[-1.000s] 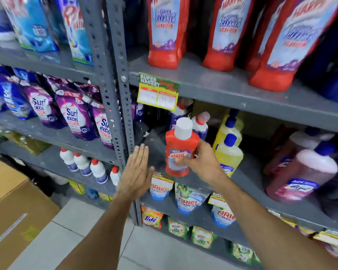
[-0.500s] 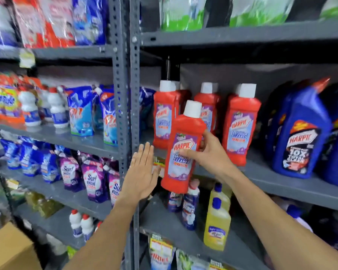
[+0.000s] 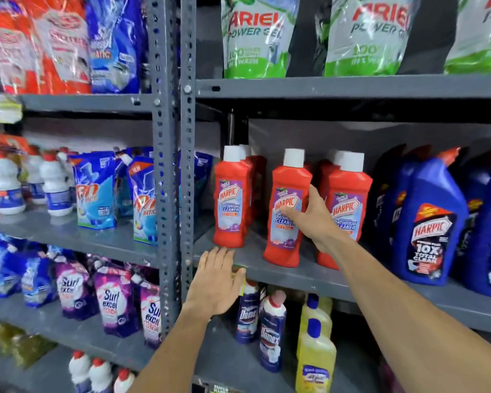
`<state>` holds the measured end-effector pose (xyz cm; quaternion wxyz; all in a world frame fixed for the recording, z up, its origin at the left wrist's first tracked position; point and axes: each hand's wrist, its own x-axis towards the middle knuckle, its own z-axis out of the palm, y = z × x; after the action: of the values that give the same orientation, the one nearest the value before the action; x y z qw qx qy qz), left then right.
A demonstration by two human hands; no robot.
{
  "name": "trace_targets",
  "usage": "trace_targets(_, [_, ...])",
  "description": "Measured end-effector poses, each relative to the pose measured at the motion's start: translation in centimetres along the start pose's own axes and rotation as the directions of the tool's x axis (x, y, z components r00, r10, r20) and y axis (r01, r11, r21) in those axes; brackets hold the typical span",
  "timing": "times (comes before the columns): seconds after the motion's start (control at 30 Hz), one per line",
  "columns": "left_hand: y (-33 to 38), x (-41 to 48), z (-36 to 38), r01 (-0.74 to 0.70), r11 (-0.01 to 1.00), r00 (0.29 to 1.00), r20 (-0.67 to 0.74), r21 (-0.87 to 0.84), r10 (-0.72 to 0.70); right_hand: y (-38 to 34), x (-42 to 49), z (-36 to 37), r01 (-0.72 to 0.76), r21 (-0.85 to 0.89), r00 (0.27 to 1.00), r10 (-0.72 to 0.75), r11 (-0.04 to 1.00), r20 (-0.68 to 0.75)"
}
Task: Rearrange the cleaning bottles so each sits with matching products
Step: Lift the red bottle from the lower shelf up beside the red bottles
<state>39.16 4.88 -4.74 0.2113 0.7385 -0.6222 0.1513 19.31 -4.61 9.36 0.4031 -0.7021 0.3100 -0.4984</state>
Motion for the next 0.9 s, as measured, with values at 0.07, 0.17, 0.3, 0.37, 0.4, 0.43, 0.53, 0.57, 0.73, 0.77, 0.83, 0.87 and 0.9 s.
trace_targets(0.07, [-0.1,-0.1,0.1,-0.008,1.0,1.0,-0.011,-0.018,0.008,0.5,0.1,0.2,0.006,0.008,1.0,-0.006,1.0,-0.016])
trace_targets(0.17, [-0.1,-0.2,0.3,-0.009,0.999,1.0,-0.024,-0.032,0.008,1.8,-0.6,0.1,-0.009,-0.022,1.0,0.009,1.0,0.007])
trace_targets(0.3, [-0.1,-0.2,0.3,-0.004,0.999,1.0,-0.012,-0.032,0.003,5.0,-3.2,0.2,-0.098,-0.196,0.993,0.109,0.976,0.05])
trace_targets(0.37, [-0.1,-0.1,0.4,-0.001,1.0,1.0,-0.011,-0.025,0.001,6.2,-4.0,0.4,-0.114,-0.219,0.99,0.13,0.969,0.059])
trace_targets(0.4, [-0.1,-0.1,0.4,-0.001,1.0,1.0,-0.013,-0.024,0.001,6.6,-4.1,0.5,-0.115,-0.217,0.99,0.13,0.969,0.058])
trace_targets(0.43, [-0.1,-0.1,0.4,-0.002,1.0,1.0,-0.016,-0.021,0.001,6.8,-4.1,0.6,-0.114,-0.217,0.99,0.128,0.969,0.054])
trace_targets(0.53, [0.0,-0.2,0.4,-0.001,1.0,1.0,-0.012,-0.019,0.001,6.9,-4.0,0.7,-0.108,-0.232,0.993,0.118,0.967,0.027])
trace_targets(0.57, [0.0,-0.2,0.3,0.0,1.0,1.0,-0.014,-0.022,0.0,7.0,-4.0,0.7,-0.112,-0.244,0.993,0.118,0.963,0.01])
trace_targets(0.73, [0.1,-0.3,0.3,0.002,1.0,1.0,-0.021,-0.031,-0.003,7.3,-4.1,0.8,-0.129,-0.25,0.992,0.124,0.96,-0.035])
trace_targets(0.77, [0.1,-0.3,0.3,0.003,0.999,1.0,-0.023,-0.034,-0.004,7.3,-4.0,0.8,-0.132,-0.252,0.991,0.128,0.959,-0.033])
trace_targets(0.83, [0.1,-0.3,0.4,0.007,0.999,1.0,-0.023,-0.037,-0.007,7.3,-3.9,0.8,-0.138,-0.259,0.99,0.136,0.956,-0.025])
trace_targets(0.87, [0.1,-0.3,0.4,0.007,0.999,1.0,-0.025,-0.037,-0.008,7.3,-3.9,0.9,-0.139,-0.262,0.99,0.138,0.955,-0.023])
trace_targets(0.9, [0.1,-0.3,0.4,0.007,0.999,1.0,-0.03,-0.041,-0.009,7.3,-3.9,0.9,-0.139,-0.266,0.99,0.137,0.954,-0.024])
